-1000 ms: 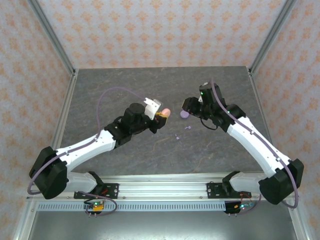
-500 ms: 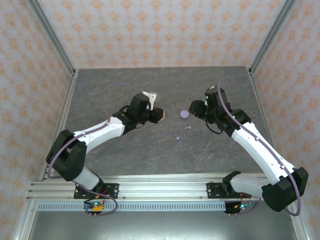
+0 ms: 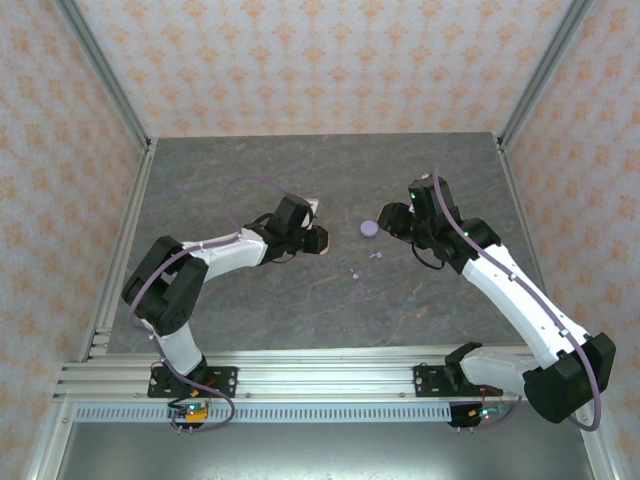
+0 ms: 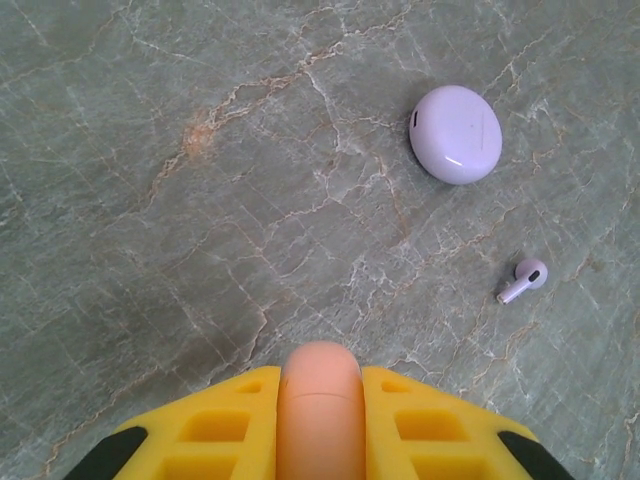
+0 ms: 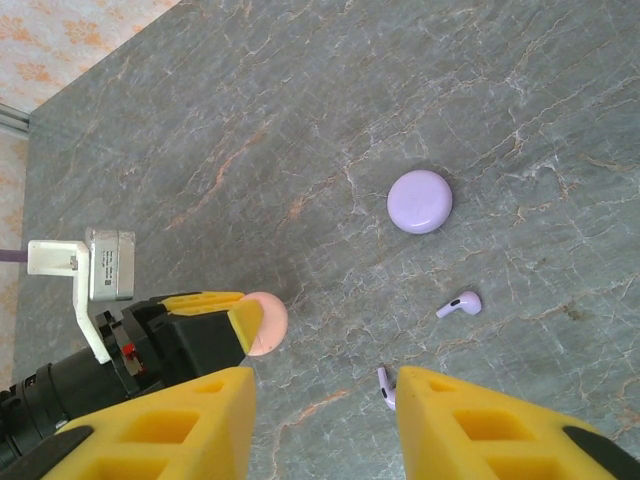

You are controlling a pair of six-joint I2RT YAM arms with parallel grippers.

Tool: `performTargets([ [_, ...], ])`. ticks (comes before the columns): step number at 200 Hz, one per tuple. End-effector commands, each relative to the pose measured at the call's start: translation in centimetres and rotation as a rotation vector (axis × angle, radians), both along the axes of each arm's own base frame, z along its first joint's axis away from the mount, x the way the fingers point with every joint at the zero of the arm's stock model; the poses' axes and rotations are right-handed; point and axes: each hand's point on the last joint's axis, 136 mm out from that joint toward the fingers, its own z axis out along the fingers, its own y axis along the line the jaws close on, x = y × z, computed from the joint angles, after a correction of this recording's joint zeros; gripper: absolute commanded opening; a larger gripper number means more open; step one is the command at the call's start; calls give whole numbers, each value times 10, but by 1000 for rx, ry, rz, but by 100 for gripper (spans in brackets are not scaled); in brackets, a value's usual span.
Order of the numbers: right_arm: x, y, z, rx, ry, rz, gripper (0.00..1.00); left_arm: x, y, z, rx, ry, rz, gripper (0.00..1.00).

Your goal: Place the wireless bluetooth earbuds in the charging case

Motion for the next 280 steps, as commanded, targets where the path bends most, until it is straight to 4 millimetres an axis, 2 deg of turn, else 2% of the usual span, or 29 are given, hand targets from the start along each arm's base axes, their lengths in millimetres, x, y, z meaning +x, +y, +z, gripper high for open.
performTargets([
  [1, -4, -8, -19, -52, 40, -9, 42, 39, -9, 2, -37, -8, 28, 20],
  [15, -4, -8, -22, -53, 44, -9, 42, 49, -10, -3, -44, -1, 34, 19],
  [20, -5, -8, -23, -50, 47, -9, 42, 52, -11, 1, -52, -7, 33, 19],
  [27, -5, -8, -24, -51, 47, -8, 42, 57, -12, -13, -43, 15, 37, 19],
  [57, -7, -9, -28, -55, 58, -8, 43, 79, -11, -20, -66, 25, 60, 19],
  [88, -8, -10, -30, -63, 61, -9, 43, 93, -16, -27, -60, 31, 61, 19],
  [137, -8, -13, -32, -85, 67, -12, 43, 112, -11, -41, -10, 51, 92, 20],
  [172, -7, -14, -32, -93, 70, -12, 43, 121, -7, -45, 38, 58, 102, 33],
  [230, -8, -16, -32, -106, 71, -11, 44, 127, 6, -37, 116, 27, 116, 58],
  [256, -8, -17, -33, -117, 74, -11, 45, 128, 13, -21, 155, -14, 117, 66],
  [280, -9, -20, -35, -135, 74, -13, 45, 126, 18, 3, 168, -58, 109, 68],
])
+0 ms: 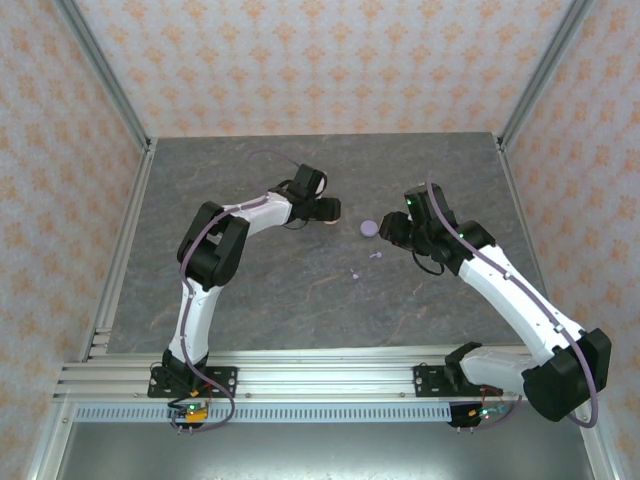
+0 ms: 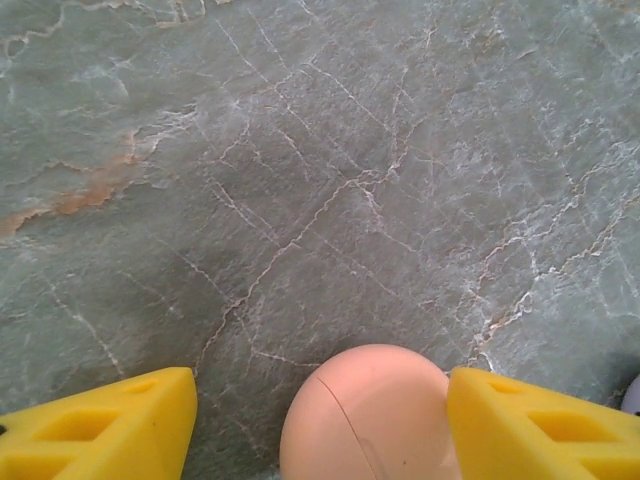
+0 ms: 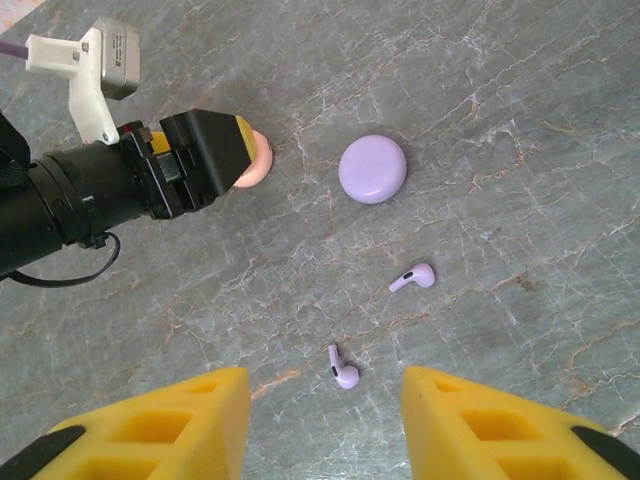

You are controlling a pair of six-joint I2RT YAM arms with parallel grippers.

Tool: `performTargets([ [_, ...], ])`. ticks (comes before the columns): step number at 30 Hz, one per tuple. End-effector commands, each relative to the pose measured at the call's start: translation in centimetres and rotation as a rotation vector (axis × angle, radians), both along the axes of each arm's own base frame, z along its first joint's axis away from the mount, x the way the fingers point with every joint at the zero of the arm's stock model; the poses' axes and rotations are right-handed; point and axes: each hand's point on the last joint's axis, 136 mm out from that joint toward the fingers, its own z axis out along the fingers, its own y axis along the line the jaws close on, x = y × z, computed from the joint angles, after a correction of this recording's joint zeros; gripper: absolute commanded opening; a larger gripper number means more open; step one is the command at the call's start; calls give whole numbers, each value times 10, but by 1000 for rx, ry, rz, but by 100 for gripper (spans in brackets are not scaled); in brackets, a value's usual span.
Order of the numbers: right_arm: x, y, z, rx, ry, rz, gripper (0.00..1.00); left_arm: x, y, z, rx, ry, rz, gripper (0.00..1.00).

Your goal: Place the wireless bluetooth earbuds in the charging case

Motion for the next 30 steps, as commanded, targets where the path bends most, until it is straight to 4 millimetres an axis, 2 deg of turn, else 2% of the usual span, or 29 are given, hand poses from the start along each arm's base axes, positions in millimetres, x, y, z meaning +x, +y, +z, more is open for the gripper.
performTargets([
  [1, 0, -12, -5, -64, 6, -18, 45, 3, 15, 48, 54, -87, 5, 68],
  [7, -1, -17, -10, -103, 0, -12, 46, -14, 31, 95, 72, -158, 9, 68],
  [9, -1, -19, -12, -116, -1, -6, 47, -25, 39, 113, 73, -191, 25, 68],
  [12, -2, -21, -16, -132, -1, -4, 47, -42, 51, 128, 75, -221, 39, 68],
  [21, -3, -28, -24, -191, -4, 16, 50, -107, 78, 151, 77, -208, 30, 68],
  [27, 1, -23, -33, -225, 2, 97, 53, -156, 79, 154, 63, -157, -19, 68],
  [30, 7, -15, -47, -245, 42, 147, 54, -177, 75, 154, 25, -131, -28, 68],
])
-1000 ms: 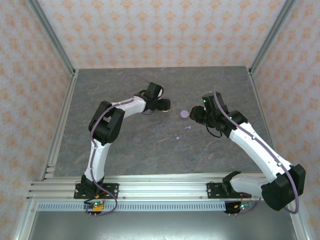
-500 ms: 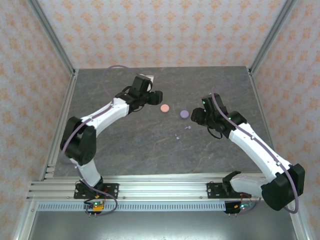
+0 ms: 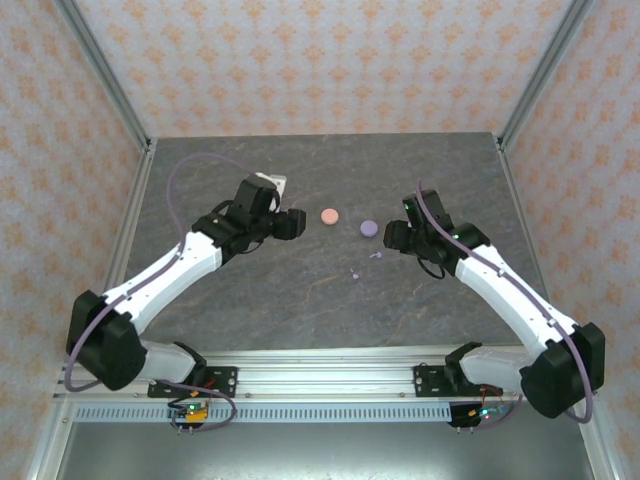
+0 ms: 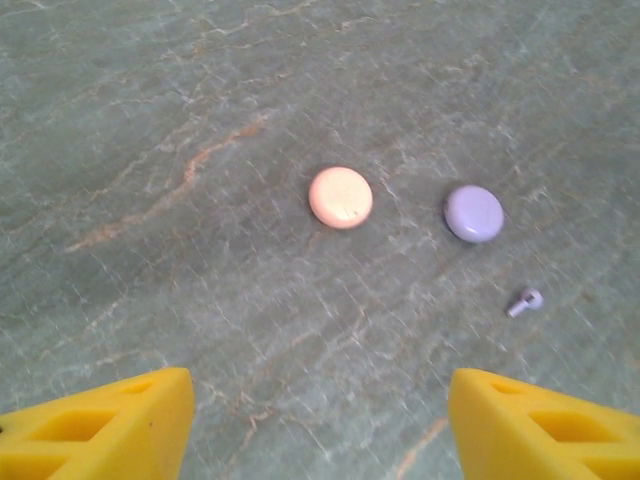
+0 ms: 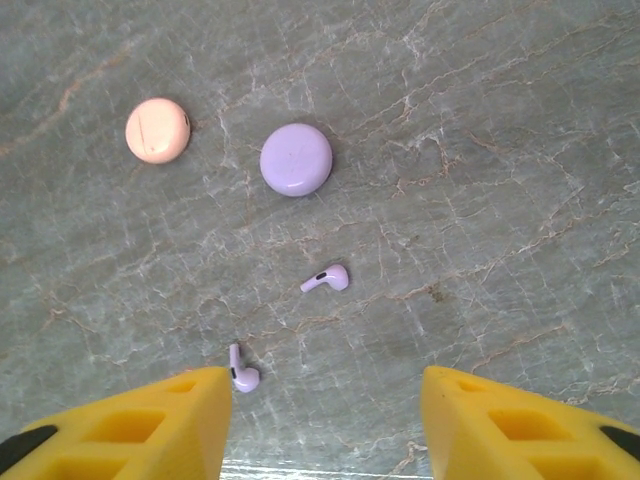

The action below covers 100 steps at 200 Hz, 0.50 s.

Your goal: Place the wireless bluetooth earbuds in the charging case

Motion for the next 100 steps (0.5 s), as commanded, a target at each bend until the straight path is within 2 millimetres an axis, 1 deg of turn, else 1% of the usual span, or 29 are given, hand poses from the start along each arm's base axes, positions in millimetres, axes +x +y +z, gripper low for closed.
performTargets([
  [1, 8, 6, -18, -56, 48, 73, 55, -34, 1, -10, -18, 78, -9, 68],
  [21, 16, 11, -30, -82, 81, 104, 57, -51, 0, -12, -35, 99, -7, 68],
  [43, 29, 24, -42, -79, 112, 152, 62, -65, 2, -17, -40, 114, -7, 68],
  [70, 49, 35, -55, -93, 131, 188, 68, -76, 10, -21, -27, 139, 4, 68],
  [73, 53, 37, -56, -98, 135, 193, 69, -77, 10, -21, -28, 140, 3, 68],
  [100, 74, 41, -73, -141, 183, 196, 73, -85, 16, -24, -27, 150, 11, 68],
])
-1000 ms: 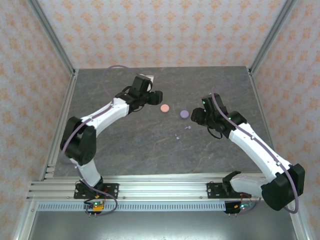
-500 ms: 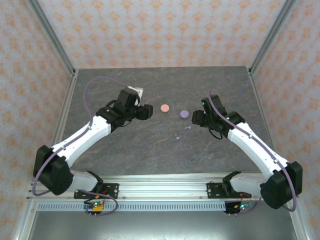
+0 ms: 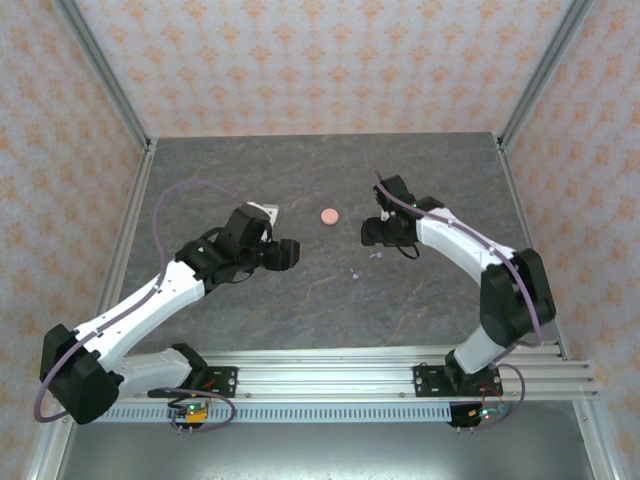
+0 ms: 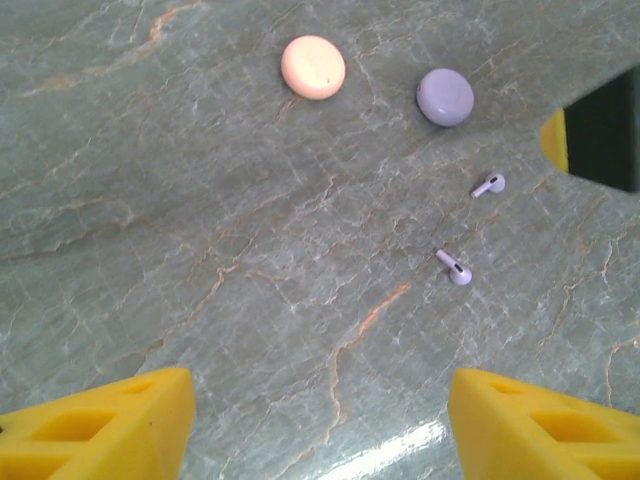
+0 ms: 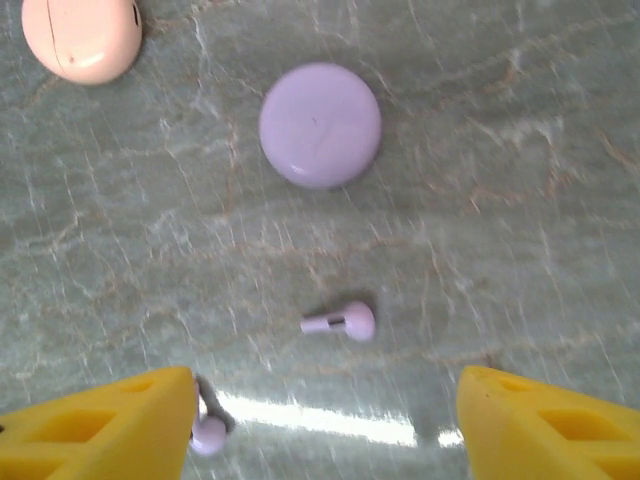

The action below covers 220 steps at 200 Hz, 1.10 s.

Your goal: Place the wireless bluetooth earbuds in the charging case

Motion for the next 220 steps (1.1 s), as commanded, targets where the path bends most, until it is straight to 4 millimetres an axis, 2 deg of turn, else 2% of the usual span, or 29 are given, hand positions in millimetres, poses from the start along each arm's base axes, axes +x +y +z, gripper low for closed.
performTargets([
  [1, 26, 6, -5, -31, -4, 28, 73, -14, 10, -6, 12, 34, 22, 68],
  [60, 56, 14, -43, -95, 89, 18, 74, -22, 17, -8, 10, 30, 39, 69],
  [128, 74, 9, -64, -151, 113, -46, 72, -21, 19, -10, 26, 36, 37, 69],
  [185, 82, 12, -80, -158, 146, -56, 65, -21, 14, -10, 17, 44, 19, 69],
  [220, 78, 19, -84, -127, 173, -28, 50, -21, 13, -11, 13, 49, 17, 69],
])
